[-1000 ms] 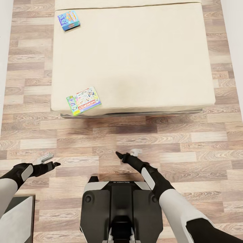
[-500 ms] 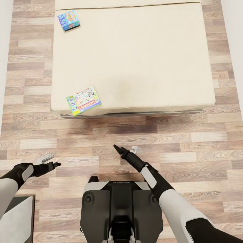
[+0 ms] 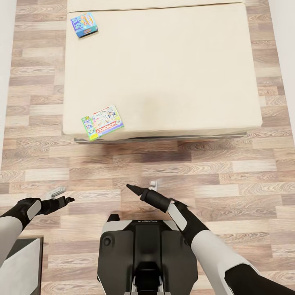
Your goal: Put all the toys in the child's room - the three board games (two on the bed and one on the table), the two jigsaw puzzles on the table, and the tennis ball on the table - inside the toy box on the table in the child's room.
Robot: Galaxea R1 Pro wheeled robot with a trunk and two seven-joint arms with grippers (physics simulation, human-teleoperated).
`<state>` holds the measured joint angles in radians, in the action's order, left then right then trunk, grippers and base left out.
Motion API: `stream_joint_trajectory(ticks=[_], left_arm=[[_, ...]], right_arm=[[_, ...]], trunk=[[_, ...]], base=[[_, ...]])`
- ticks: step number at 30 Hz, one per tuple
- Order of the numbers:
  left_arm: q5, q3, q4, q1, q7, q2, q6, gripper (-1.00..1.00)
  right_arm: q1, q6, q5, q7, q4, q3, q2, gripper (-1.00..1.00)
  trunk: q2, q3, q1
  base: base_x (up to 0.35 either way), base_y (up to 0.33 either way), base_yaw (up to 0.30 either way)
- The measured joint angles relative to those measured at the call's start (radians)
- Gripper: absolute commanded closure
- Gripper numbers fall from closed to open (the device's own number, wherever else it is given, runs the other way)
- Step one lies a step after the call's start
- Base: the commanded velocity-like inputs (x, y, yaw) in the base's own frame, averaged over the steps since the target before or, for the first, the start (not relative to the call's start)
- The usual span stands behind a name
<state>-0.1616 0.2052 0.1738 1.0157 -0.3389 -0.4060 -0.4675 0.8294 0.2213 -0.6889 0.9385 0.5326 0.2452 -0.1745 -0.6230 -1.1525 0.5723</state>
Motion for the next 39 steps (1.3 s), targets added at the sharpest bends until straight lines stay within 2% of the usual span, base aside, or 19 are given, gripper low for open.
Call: stream_joint_trajectory(ticks=[5,14,32,36,38,39], left_arm=[[0.000,0.000,0.000,0.000,0.000,-0.002,0.000,-1.00],[0.000,0.002,0.000,0.000,-0.001,-0.006,0.000,-1.00],[0.002,-0.002,0.002,0.000,0.010,0.004,0.006,-1.00],[0.006,-0.003,0.002,-0.001,0.042,0.015,0.023,-1.00],[0.007,-0.002,0.003,-0.001,0.096,0.031,0.056,-1.00],[0.007,-0.003,0.003,-0.001,0.147,0.045,0.079,-1.00]], right_arm=[[0.000,0.033,-0.005,0.020,0.003,0.000,0.000,-1.00],[0.000,-0.011,-0.008,0.024,0.004,-0.008,0.000,-1.00],[0.000,-0.024,-0.012,0.025,0.003,-0.014,0.000,-1.00],[0.000,-0.025,-0.012,0.025,0.004,-0.014,0.000,-1.00],[0.000,-0.025,-0.012,0.025,0.004,-0.015,0.000,-1.00],[0.000,-0.025,-0.012,0.025,0.004,-0.015,0.000,-1.00]], trunk=[[0.000,0.000,0.000],[0.000,0.000,0.000],[0.000,0.000,0.000],[0.000,0.000,0.000],[0.000,0.000,0.000],[0.000,0.000,0.000]], base=[[0.000,0.150,0.000],[0.000,0.028,0.000],[0.000,0.001,0.000],[0.000,0.000,0.000],[0.000,0.000,0.000],[0.000,0.000,0.000]])
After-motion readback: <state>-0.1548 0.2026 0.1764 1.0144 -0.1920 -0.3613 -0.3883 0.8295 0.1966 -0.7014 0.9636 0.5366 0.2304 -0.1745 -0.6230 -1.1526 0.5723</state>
